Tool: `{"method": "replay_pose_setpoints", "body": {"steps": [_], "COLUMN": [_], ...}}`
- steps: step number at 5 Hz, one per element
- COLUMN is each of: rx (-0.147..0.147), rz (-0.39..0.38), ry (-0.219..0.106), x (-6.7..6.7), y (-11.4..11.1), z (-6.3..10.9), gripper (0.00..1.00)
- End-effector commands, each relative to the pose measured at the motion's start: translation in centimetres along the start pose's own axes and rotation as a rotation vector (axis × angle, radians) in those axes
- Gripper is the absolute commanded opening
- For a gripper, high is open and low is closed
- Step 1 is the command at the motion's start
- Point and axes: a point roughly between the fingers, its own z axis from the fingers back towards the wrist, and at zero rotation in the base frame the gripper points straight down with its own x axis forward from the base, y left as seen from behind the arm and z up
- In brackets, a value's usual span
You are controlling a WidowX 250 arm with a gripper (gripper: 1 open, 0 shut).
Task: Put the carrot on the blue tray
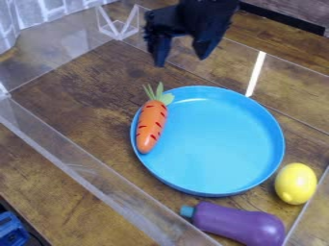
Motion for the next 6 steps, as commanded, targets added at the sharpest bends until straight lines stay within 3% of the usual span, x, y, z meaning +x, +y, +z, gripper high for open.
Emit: {"method": "replay_pose_setpoints", "body": {"steps": [1,4,6], "rx": [0.045,0.014,0.004], "rz": [0.024,-0.033,-0.056], "ry": [0.033,0.031,0.024], "x": [-0.8,-1.0,0.2], "y": [-0.3,-0.7,-2.7], "z": [1.1,-1.3,-4.8], "gripper": [1.00,1.00,1.00]}}
